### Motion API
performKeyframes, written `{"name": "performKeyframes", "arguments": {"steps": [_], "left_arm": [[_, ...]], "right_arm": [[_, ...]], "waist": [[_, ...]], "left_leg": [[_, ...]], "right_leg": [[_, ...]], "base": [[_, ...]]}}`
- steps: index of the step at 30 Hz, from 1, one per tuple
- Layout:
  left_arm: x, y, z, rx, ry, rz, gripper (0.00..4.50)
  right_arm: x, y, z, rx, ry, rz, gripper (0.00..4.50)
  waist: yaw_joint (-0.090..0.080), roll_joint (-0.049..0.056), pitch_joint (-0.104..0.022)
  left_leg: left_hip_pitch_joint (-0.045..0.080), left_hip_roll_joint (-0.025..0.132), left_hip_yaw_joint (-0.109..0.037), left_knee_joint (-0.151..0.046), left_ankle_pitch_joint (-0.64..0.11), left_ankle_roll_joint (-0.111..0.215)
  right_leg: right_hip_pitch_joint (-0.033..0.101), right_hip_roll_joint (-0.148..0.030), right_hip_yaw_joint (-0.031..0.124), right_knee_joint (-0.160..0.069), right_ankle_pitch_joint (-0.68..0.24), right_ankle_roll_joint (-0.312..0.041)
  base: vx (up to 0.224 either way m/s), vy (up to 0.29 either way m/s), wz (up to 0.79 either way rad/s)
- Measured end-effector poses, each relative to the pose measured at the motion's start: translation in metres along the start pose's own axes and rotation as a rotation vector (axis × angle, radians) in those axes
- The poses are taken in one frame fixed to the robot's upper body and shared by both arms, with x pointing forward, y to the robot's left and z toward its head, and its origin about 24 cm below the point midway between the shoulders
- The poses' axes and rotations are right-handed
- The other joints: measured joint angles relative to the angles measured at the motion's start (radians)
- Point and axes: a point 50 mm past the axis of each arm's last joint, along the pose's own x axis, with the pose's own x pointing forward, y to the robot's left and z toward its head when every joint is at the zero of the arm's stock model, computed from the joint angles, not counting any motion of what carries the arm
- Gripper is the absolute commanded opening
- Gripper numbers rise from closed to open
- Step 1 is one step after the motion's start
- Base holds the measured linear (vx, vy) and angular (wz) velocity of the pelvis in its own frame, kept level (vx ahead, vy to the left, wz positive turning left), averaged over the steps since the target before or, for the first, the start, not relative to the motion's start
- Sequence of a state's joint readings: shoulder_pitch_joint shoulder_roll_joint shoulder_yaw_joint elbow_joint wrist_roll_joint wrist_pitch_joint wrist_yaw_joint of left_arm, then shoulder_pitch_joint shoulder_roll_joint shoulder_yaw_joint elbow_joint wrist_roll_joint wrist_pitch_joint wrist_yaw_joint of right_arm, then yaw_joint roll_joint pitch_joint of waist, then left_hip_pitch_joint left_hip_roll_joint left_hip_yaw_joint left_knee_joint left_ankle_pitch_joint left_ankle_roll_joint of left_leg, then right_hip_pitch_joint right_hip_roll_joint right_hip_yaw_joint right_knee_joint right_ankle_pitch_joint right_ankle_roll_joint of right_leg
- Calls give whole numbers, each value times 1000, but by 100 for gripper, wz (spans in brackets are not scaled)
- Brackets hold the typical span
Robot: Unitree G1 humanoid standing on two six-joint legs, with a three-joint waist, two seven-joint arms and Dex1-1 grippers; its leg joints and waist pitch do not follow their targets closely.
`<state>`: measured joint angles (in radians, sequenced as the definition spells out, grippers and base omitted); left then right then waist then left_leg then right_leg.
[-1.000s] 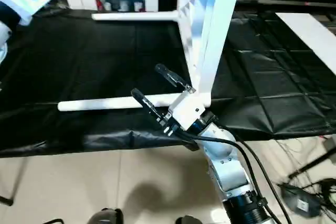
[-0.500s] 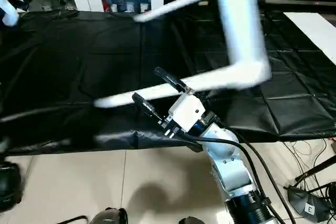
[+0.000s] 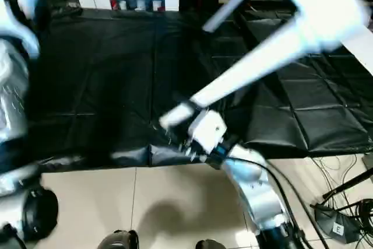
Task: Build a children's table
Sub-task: Flip table
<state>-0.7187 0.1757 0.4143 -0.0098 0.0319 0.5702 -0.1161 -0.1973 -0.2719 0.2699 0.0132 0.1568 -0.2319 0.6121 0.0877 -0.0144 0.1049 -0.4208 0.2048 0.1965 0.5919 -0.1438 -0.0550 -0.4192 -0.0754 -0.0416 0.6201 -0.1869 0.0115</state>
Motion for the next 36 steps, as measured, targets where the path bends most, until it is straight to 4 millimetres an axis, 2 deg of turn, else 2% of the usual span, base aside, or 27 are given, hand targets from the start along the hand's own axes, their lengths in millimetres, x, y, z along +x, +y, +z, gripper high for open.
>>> {"name": "performKeyframes", "arguments": {"steps": [5,8,15,18,20,25,30,31,36], "left_arm": [[-2,7,-31,-13,115,45,197],[-4,8,-44,-25,166,64,185],[-7,13,-52,-8,175,101,164],[-16,14,-59,11,176,102,162],[-21,14,-68,20,202,99,160],[-34,9,-76,47,183,93,159],[-42,10,-83,56,168,111,157],[-43,10,-84,55,163,117,157],[-43,6,-86,39,161,107,157]], "right_arm": [[-4,-2,-3,0,47,38,447],[-5,-2,-3,-7,51,43,450],[-8,-10,-1,-33,62,45,450],[-10,-12,-1,-36,66,36,450],[-11,-13,-2,-33,72,27,450],[-14,-11,-13,-9,135,-31,450],[-15,-18,-22,1,172,-74,450],[-12,-23,-23,-2,181,-78,450],[-3,-52,-23,-19,205,-103,450]], "waist": [[1,-10,2],[3,-14,4],[2,-17,5],[-1,-18,5],[-2,-18,5],[-2,-20,5],[-18,-20,6],[-27,-20,6],[-42,-18,7]], "left_leg": [[-4,0,0,0,0,2],[-8,1,0,0,0,6],[-13,1,0,5,-2,11],[-13,1,1,6,-3,12],[-12,2,1,6,-3,12],[-6,2,1,5,-3,11],[-3,1,2,4,-4,11],[-3,1,2,4,-4,11],[-3,1,2,3,-4,11]], "right_leg": [[0,0,-1,-7,2,0],[0,0,-2,-10,2,0],[-4,0,-3,-10,2,0],[-4,0,-2,-10,2,0],[-4,0,-3,-9,2,0],[2,0,-1,-10,2,0],[2,0,1,-10,4,2],[2,0,1,-10,5,4],[0,0,1,-10,8,8]], "base": [[0,0,0],[0,0,0],[0,0,0],[0,0,0],[0,0,0],[0,0,0],[0,0,0],[0,0,0],[0,0,0]]}}
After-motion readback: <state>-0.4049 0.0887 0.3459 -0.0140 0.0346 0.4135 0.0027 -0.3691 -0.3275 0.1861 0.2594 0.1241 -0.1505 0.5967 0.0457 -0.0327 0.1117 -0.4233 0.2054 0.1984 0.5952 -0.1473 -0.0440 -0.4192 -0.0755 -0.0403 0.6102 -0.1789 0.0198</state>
